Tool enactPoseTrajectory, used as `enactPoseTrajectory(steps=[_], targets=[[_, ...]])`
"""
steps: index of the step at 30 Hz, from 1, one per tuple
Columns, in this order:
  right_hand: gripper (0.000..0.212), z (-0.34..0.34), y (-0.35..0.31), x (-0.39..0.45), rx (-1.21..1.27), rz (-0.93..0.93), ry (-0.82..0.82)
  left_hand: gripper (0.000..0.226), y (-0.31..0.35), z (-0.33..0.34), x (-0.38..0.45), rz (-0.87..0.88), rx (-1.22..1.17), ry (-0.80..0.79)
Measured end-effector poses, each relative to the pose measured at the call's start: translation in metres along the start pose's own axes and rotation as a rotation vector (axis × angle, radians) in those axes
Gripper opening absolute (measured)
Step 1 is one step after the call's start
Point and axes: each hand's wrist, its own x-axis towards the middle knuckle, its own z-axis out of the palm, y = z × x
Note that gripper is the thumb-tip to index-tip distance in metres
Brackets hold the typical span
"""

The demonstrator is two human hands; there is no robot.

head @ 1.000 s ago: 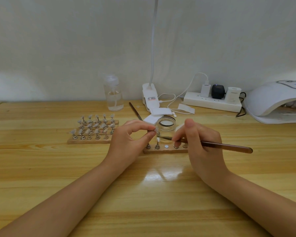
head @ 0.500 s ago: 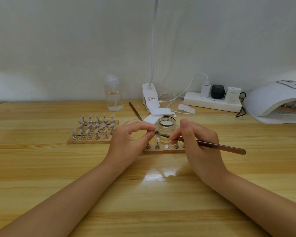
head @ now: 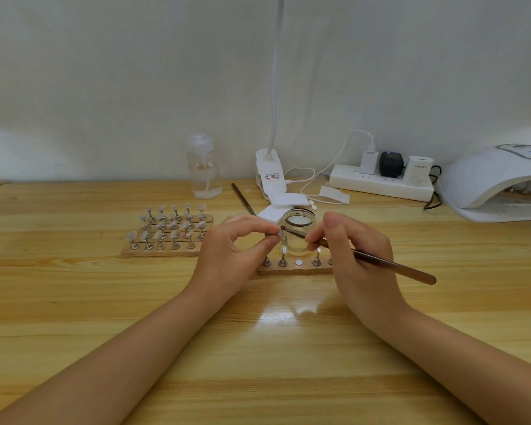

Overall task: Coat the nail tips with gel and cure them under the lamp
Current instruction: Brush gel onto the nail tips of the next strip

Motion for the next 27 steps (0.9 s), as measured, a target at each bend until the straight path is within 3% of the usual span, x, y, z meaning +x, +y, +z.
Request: enactPoseTrajectory(steps=[13,20,27], targets=[[0.039,0.0001,-0.0007,-0.0034,0.064,-0.001,-0.016,0.023,0.0027,-0.0008,-0.0006,-0.042,0.008,0.019],[0.032,-0.0041,-0.0008,0.0004,-0.062,-0.001,0.104,0.019,0.0078,-0.0003,-0.0019,-0.059,-0.009,0.015],[0.029,-0.0021,-0.0020,0.0010,-0.072,-0.018,0.051,0.030,0.0065,0.0019,-0.0028,-0.015,0.008,0.014]])
